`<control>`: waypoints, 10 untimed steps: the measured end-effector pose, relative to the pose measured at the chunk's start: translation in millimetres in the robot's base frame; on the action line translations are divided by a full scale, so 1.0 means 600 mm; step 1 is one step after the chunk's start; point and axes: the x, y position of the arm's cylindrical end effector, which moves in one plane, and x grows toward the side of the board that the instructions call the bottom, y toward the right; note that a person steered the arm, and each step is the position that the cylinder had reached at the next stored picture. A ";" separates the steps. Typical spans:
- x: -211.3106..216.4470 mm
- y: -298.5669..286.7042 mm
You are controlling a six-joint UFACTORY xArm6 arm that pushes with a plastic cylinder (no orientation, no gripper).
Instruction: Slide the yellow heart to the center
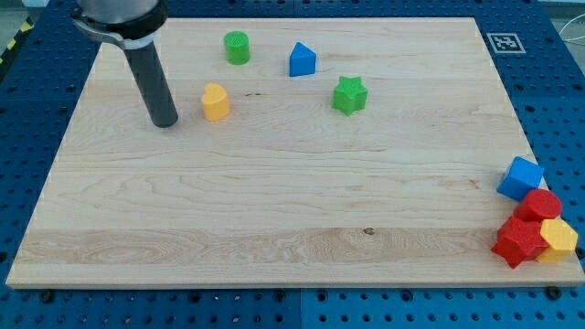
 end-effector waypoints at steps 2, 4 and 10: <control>-0.052 -0.022; -0.060 -0.015; -0.056 0.089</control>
